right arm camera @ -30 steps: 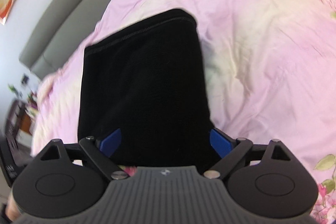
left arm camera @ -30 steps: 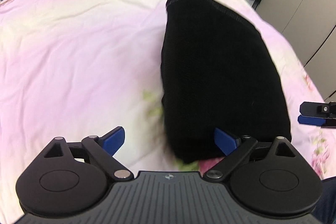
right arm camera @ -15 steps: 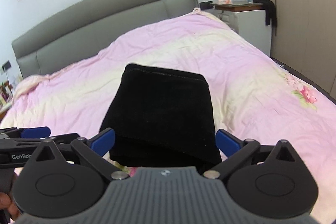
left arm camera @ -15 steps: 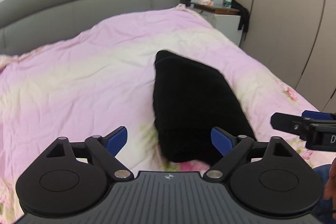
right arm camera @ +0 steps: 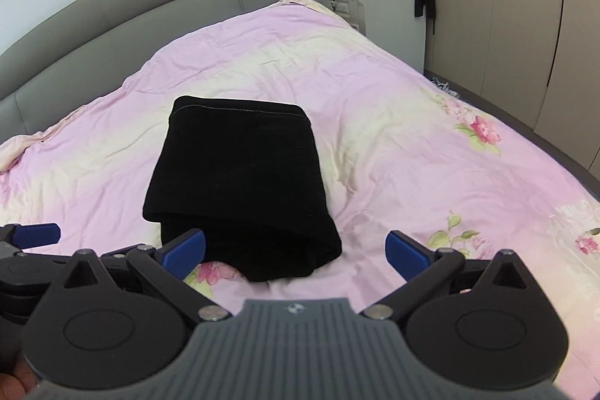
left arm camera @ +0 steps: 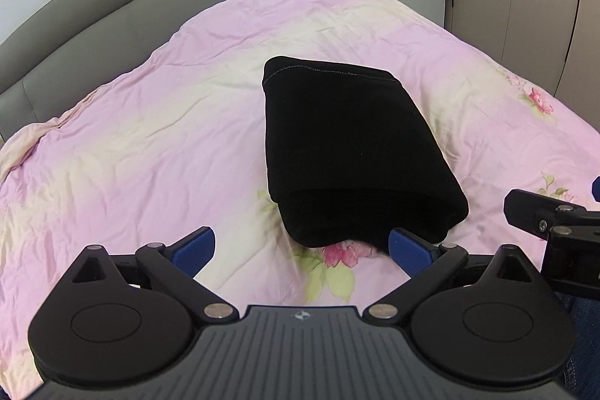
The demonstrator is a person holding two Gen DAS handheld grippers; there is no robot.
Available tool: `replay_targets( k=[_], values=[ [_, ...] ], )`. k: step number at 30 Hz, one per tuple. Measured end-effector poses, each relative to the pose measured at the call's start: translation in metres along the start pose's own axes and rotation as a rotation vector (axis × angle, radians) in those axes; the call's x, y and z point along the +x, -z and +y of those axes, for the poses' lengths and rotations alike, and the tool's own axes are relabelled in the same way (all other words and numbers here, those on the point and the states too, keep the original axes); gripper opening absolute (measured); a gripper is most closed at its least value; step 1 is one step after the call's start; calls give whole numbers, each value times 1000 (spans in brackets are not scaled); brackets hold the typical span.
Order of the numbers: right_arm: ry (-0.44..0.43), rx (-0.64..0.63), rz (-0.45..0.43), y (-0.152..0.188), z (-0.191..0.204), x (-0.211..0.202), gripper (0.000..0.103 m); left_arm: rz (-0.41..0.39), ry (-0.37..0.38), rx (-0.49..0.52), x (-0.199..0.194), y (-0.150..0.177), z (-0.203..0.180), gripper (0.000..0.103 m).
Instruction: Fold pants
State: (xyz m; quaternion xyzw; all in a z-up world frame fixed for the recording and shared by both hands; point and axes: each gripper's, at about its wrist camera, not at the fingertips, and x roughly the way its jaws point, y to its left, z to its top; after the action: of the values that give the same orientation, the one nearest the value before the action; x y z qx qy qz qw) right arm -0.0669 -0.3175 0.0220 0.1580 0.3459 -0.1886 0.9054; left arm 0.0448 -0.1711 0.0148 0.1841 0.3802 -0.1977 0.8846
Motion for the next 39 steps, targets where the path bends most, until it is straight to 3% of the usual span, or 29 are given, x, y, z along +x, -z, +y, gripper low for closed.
replay_targets(
  k=[39],
  values=[
    [-3,-6,5,2,1,-6,98,0,24,-55,-7,-2,8,103]
  ],
)
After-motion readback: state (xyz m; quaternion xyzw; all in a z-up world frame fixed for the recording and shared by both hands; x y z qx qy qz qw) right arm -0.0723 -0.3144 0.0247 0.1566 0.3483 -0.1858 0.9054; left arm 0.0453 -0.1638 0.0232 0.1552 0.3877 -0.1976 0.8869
